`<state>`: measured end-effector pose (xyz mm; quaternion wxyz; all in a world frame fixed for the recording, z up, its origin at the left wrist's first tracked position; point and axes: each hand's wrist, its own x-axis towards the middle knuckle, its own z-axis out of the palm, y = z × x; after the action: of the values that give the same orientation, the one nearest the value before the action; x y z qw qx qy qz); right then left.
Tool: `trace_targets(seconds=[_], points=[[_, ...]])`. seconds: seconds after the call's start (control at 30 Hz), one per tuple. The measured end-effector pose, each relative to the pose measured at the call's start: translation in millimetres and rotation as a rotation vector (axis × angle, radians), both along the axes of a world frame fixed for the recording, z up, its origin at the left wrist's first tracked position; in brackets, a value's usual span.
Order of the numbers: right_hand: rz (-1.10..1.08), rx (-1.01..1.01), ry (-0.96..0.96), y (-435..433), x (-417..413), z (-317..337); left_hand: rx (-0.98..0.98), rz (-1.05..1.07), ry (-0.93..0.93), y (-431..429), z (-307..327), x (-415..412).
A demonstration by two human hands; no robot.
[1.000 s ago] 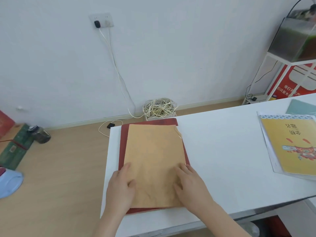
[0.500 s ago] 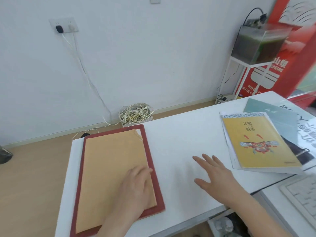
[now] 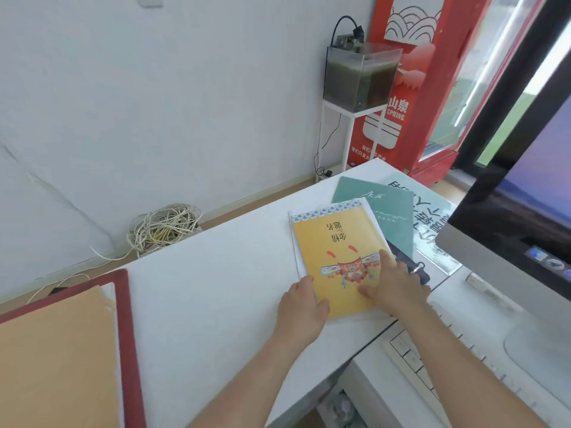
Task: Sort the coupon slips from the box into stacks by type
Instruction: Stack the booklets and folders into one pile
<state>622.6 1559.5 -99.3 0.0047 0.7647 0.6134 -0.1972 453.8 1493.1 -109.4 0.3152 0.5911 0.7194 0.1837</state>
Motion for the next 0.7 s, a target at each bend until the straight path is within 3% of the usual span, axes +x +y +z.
trace_targets(seconds=[0.1, 0.17, 0.23, 0.3, 0.4, 0.5, 0.6, 0.7], points=[[-0.014, 0.114, 0.008, 2, 5, 7, -0.058, 0.090, -0.042, 17, 1, 8], [-0.109, 0.168, 0.281, 4, 12, 14, -0.059, 0.085, 0.024, 17, -3, 5], [-0.163, 0.142, 0.545, 3, 14, 17, -0.065, 0.142, -0.048, 17, -7, -2], [-0.132, 0.058, 0.683, -4, 9, 16, -0.057, 0.207, -0.102, 15, -11, -14], [-0.098, -0.061, 0.935, -17, -12, 11, 0.011, 0.217, 0.111, 6, -18, -39], [-0.060, -0.184, 1.058, -25, -40, 1, 0.218, 0.093, 0.326, -5, -15, -60], [0.091, -0.285, 1.051, -36, -71, -10, 0.230, -0.016, 0.394, -15, -10, -66], [0.337, -0.150, 0.716, -38, -85, -11, -0.022, -0.092, 0.518, -28, -18, -68]])
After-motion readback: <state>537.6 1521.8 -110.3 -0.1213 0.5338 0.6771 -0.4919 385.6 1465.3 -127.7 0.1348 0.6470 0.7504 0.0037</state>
